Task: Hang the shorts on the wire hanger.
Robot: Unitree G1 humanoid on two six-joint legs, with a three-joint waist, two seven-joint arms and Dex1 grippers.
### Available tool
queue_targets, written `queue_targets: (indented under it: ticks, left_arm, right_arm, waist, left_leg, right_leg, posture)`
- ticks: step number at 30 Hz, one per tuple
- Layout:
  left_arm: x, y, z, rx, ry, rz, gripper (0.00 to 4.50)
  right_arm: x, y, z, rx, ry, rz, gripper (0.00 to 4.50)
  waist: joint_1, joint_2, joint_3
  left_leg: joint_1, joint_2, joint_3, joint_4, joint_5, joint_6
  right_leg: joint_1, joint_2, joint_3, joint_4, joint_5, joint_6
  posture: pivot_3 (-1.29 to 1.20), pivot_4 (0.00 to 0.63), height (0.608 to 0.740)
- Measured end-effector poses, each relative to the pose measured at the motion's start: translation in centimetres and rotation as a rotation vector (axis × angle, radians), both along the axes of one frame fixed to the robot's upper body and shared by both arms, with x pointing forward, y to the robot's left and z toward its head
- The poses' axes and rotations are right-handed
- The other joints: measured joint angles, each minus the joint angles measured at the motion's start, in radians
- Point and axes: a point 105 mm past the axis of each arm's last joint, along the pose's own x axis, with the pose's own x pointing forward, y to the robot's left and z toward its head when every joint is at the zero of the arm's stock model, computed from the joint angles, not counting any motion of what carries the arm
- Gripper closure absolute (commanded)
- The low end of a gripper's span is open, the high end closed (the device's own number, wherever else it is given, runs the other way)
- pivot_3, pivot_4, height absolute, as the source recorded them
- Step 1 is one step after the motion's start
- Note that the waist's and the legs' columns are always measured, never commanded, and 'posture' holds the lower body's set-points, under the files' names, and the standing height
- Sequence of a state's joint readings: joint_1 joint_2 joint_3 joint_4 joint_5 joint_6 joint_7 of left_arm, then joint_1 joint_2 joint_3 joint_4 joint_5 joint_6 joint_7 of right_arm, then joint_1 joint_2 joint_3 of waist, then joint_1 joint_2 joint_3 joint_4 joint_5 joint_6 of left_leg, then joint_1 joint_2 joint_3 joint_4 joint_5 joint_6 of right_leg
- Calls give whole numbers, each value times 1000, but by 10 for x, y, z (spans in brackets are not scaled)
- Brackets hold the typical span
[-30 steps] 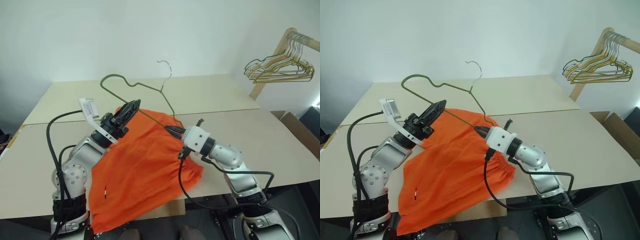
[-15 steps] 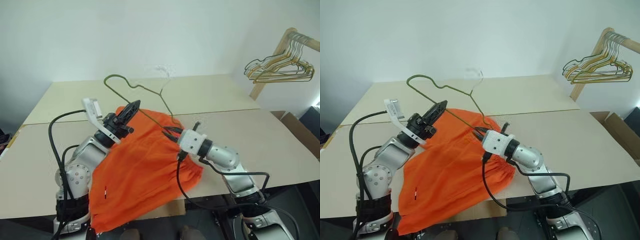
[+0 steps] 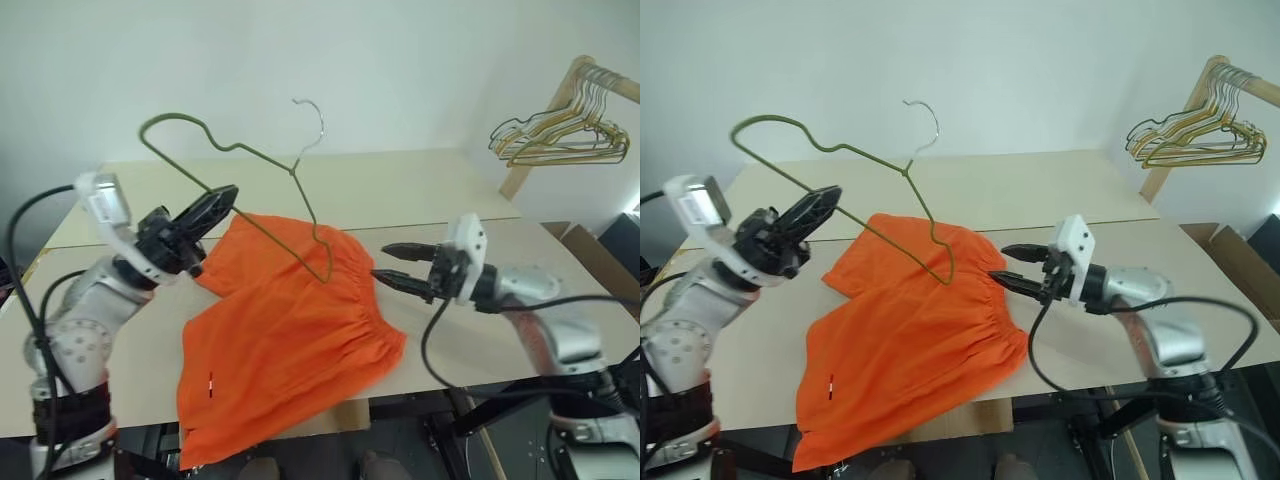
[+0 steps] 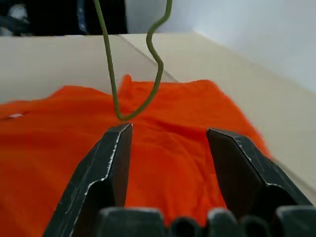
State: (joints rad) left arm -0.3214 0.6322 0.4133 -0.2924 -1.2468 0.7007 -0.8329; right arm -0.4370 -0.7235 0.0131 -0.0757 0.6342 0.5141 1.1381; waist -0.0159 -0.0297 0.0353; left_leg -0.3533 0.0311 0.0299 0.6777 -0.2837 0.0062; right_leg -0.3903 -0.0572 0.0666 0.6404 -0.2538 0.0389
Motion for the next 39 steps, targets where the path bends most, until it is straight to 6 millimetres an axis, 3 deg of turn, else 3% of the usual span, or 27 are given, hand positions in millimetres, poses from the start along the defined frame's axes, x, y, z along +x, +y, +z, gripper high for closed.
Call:
queue_targets:
  ticks: [4,7,14,26,39]
  left_arm:
    - [-17,4,16,-1,-56,-166,4500]
    - [-24,3,25,-12,-89,-273,4500]
    - [-22,-7,22,-18,-122,-327,4500]
    - [-16,-14,20,-35,-158,-322,4500]
    - [-13,-14,17,-52,-155,-319,4500]
  right_arm:
    - [-10,-12,0,10,230,164,1616]
    - [-16,-2,7,76,385,307,1616]
    - [-27,31,10,109,422,462,1616]
    - [-37,64,6,169,455,471,1616]
    - [-34,65,6,171,468,430,1616]
  waist:
    - [2,0,1]
    - [-3,0,1]
    - [2,0,1]
    - [3,0,1]
    - [2,0,1]
  left_leg:
    - [0,0,0,0,0,0]
    - [0,0,0,0,0,0]
    - [-3,0,-1,0,0,0]
    - [-10,0,-1,2,0,0]
    - [-15,0,-1,2,0,0]
  right_leg:
    - [0,0,-1,0,0,0]
    - [0,1,-1,0,0,0]
    - [-2,0,-1,0,0,1]
    - [-10,0,-1,2,0,0]
    - [-15,0,-1,2,0,0]
  posture:
    - [53,0,740]
    - [51,0,740]
    - [41,0,740]
    - [25,0,740]
    - [23,0,740]
